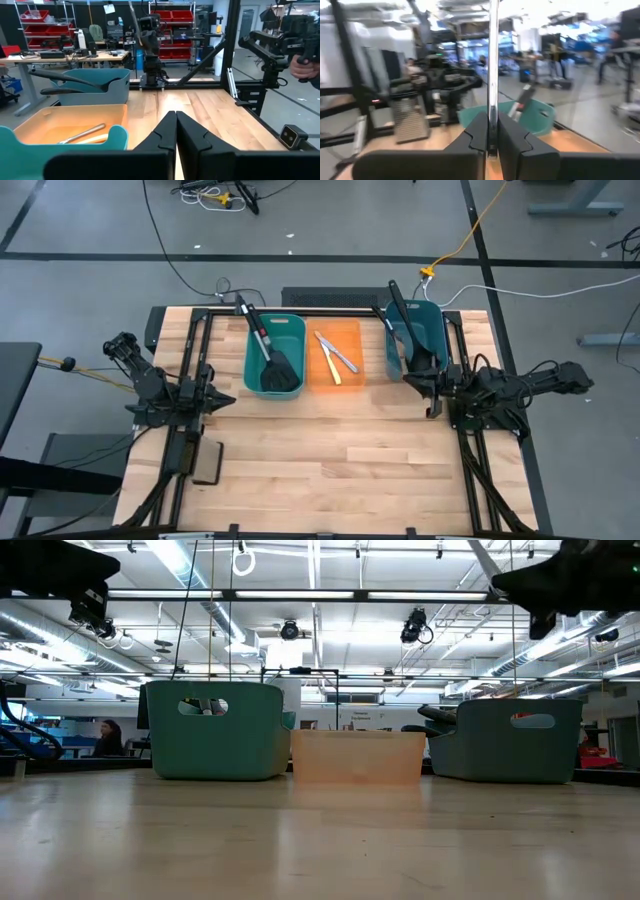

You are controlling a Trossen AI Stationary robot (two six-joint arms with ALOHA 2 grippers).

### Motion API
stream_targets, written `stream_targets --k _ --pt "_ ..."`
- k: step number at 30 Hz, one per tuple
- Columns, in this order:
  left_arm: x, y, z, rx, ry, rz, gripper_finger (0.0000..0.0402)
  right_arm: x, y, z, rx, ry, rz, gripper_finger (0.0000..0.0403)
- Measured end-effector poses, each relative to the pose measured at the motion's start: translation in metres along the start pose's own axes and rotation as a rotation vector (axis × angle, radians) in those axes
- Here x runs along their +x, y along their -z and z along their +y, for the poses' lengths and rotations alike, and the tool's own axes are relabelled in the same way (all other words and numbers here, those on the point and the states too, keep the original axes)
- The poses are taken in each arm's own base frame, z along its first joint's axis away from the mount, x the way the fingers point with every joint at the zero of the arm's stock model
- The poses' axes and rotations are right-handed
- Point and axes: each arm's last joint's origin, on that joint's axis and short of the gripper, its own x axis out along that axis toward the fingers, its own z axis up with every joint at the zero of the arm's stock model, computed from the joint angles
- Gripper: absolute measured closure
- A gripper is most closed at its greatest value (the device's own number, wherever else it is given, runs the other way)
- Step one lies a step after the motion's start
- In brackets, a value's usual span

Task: Pick & Place Kitchen Items
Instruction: Put the silver knife into the orange bin

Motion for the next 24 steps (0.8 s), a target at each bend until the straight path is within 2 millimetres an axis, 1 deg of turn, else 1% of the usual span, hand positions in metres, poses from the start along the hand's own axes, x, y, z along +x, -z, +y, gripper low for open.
stream_targets --k 3,5,7,9,11,15,17,19,21,24 --pt "0.000 0.000 0.000 -0.001 -0.006 -0.002 0.0393 0.008 -0.016 0.001 -0.002 0.075 0.050 0.0378" --pt "0.000 0.000 0.000 0.008 -0.007 -0.003 0.0396 0.018 -0.031 0.003 -0.010 0.113 0.106 0.0378" --pt "0.000 0.000 0.000 0.012 -0.007 -0.004 0.0397 0.032 -0.043 0.006 -0.026 0.149 0.200 0.0378" --pt "0.000 0.000 0.000 0.011 -0.010 -0.004 0.0396 0.051 -0.057 0.010 -0.032 0.193 0.291 0.0378" --pt "0.000 -0.001 0.000 0.011 -0.011 -0.005 0.0391 0.071 -0.066 0.011 -0.032 0.249 0.387 0.0378" --pt "0.000 -0.001 0.000 0.011 -0.012 -0.005 0.0384 0.114 -0.078 0.007 -0.008 0.358 0.550 0.0378" --pt "0.000 -0.001 0.000 0.011 -0.011 -0.005 0.0385 0.135 -0.080 0.000 0.042 0.435 0.611 0.0378" --pt "0.000 -0.001 0.000 0.010 -0.012 -0.005 0.0388 0.155 -0.077 -0.008 0.091 0.496 0.679 0.0378" --pt "0.000 -0.001 0.000 0.010 -0.012 -0.005 0.0392 0.175 -0.065 -0.018 0.129 0.530 0.761 0.0378" --pt "0.000 -0.001 0.000 0.010 -0.011 -0.005 0.0395 0.198 -0.040 -0.034 0.184 0.548 0.876 0.0378"
